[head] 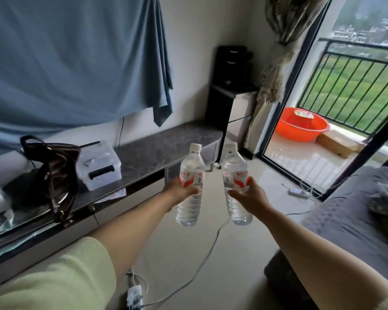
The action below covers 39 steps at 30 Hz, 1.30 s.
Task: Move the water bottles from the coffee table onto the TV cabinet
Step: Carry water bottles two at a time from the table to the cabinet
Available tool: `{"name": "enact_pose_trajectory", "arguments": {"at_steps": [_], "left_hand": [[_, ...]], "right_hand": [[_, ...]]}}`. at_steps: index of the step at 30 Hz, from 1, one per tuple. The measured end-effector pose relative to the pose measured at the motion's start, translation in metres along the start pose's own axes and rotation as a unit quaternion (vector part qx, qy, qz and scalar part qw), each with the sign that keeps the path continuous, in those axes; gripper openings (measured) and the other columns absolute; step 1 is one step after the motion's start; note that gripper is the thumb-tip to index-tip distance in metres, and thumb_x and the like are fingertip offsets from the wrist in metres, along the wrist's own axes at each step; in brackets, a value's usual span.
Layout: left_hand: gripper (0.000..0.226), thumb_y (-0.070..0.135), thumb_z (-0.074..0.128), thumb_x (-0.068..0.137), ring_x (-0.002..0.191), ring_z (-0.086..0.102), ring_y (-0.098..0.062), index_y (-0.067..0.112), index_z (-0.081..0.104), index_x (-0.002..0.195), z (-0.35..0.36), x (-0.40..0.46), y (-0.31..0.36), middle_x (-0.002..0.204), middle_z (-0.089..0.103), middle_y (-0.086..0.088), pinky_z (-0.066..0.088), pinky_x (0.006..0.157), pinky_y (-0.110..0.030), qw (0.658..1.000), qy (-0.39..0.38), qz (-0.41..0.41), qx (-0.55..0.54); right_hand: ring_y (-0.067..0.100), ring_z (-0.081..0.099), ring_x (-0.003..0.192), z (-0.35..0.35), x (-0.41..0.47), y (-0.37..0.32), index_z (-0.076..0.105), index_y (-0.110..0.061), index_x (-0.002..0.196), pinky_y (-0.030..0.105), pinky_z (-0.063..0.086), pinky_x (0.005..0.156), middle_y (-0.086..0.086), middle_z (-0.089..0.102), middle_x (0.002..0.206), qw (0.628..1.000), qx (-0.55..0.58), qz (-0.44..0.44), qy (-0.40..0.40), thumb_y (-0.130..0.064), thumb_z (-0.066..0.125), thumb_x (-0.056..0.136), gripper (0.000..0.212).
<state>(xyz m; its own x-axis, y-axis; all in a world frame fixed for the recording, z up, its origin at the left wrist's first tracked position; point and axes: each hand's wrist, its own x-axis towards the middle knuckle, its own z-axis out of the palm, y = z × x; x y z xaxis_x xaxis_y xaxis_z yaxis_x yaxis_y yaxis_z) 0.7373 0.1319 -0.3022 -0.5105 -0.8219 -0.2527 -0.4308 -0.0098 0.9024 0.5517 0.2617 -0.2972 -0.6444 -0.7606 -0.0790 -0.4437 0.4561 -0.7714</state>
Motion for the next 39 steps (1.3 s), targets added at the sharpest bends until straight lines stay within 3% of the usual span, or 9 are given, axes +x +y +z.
{"name": "enact_pose_trajectory", "arguments": {"at_steps": [5, 9, 14, 17, 20, 26, 31, 35, 39], "left_hand": [[0.033, 0.031, 0.078, 0.075, 0.100, 0.065, -0.023, 0.024, 0.066, 0.106, 0.044, 0.050, 0.030, 0.106, 0.070, -0.003, 0.052, 0.094, -0.037, 1.000, -0.011, -0.012, 0.016], [0.036, 0.023, 0.076, 0.079, 0.102, 0.064, -0.024, 0.018, 0.064, 0.114, 0.058, 0.096, 0.048, 0.106, 0.067, -0.003, 0.050, 0.089, -0.033, 0.999, -0.034, 0.002, 0.010], [0.028, 0.010, 0.070, 0.084, 0.096, 0.063, -0.021, 0.014, 0.062, 0.110, 0.055, 0.171, 0.065, 0.099, 0.065, -0.003, 0.045, 0.082, -0.028, 0.998, -0.064, 0.029, 0.007], [0.022, 0.018, 0.074, 0.080, 0.087, 0.063, -0.014, 0.023, 0.062, 0.098, 0.044, 0.225, 0.071, 0.093, 0.067, 0.004, 0.049, 0.079, -0.026, 0.997, -0.068, 0.020, 0.021], [0.027, 0.034, 0.078, 0.070, 0.093, 0.067, -0.019, 0.028, 0.066, 0.093, 0.025, 0.291, 0.085, 0.100, 0.072, 0.001, 0.052, 0.092, -0.037, 0.998, -0.058, -0.002, 0.040], [0.028, 0.029, 0.075, 0.078, 0.099, 0.066, -0.022, 0.023, 0.066, 0.104, 0.007, 0.375, 0.105, 0.105, 0.070, -0.003, 0.051, 0.095, -0.041, 0.997, -0.069, 0.000, 0.037], [0.031, 0.021, 0.074, 0.081, 0.103, 0.064, -0.023, 0.017, 0.064, 0.110, 0.001, 0.452, 0.112, 0.110, 0.068, -0.007, 0.051, 0.092, -0.036, 0.997, -0.077, -0.018, 0.020], [0.040, 0.036, 0.079, 0.072, 0.098, 0.067, -0.021, 0.020, 0.066, 0.106, 0.001, 0.519, 0.114, 0.105, 0.070, -0.003, 0.053, 0.093, -0.041, 0.997, -0.054, -0.054, 0.029], [0.048, 0.043, 0.080, 0.068, 0.097, 0.065, -0.021, 0.021, 0.064, 0.108, 0.001, 0.599, 0.122, 0.103, 0.069, 0.000, 0.053, 0.091, -0.038, 0.996, -0.033, -0.080, 0.031]], "right_hand": [[0.025, 0.063, 0.094, -0.036, 0.053, 0.026, 0.052, -0.014, 0.116, 0.038, 0.052, 0.084, 0.007, 0.066, 0.109, 1.000, 0.010, 0.017, 0.013, -0.030, 0.078, 0.076, 0.050], [0.027, 0.063, 0.096, -0.043, 0.099, 0.034, 0.052, -0.015, 0.113, 0.044, 0.053, 0.087, 0.007, 0.067, 0.108, 0.999, 0.011, 0.024, 0.022, -0.031, 0.078, 0.075, 0.049], [0.023, 0.061, 0.093, -0.039, 0.175, 0.026, 0.052, -0.014, 0.113, 0.036, 0.051, 0.082, 0.006, 0.065, 0.107, 0.999, 0.023, 0.027, 0.020, -0.027, 0.078, 0.076, 0.047], [0.023, 0.062, 0.094, -0.032, 0.223, 0.014, 0.052, -0.014, 0.116, 0.036, 0.052, 0.082, 0.006, 0.066, 0.108, 0.998, 0.040, 0.032, 0.027, -0.027, 0.078, 0.076, 0.050], [0.023, 0.063, 0.095, -0.024, 0.282, -0.009, 0.052, -0.014, 0.119, 0.037, 0.054, 0.083, 0.005, 0.066, 0.109, 0.997, 0.055, 0.036, 0.034, -0.026, 0.079, 0.076, 0.052], [0.025, 0.065, 0.094, -0.008, 0.367, -0.033, 0.052, -0.013, 0.114, 0.043, 0.055, 0.085, 0.005, 0.066, 0.105, 0.996, 0.067, 0.052, 0.039, -0.028, 0.080, 0.075, 0.051], [0.023, 0.062, 0.090, 0.003, 0.447, -0.043, 0.050, -0.010, 0.117, 0.036, 0.052, 0.077, 0.007, 0.064, 0.106, 0.996, 0.070, 0.057, 0.027, -0.023, 0.078, 0.078, 0.051], [0.025, 0.065, 0.091, 0.015, 0.523, -0.043, 0.051, -0.011, 0.115, 0.039, 0.055, 0.081, 0.009, 0.066, 0.106, 0.997, 0.059, 0.054, 0.012, -0.025, 0.080, 0.075, 0.051], [0.023, 0.064, 0.090, 0.024, 0.609, -0.048, 0.052, -0.013, 0.112, 0.034, 0.053, 0.080, 0.006, 0.066, 0.103, 0.998, 0.041, 0.049, -0.002, -0.030, 0.080, 0.074, 0.050]]}}
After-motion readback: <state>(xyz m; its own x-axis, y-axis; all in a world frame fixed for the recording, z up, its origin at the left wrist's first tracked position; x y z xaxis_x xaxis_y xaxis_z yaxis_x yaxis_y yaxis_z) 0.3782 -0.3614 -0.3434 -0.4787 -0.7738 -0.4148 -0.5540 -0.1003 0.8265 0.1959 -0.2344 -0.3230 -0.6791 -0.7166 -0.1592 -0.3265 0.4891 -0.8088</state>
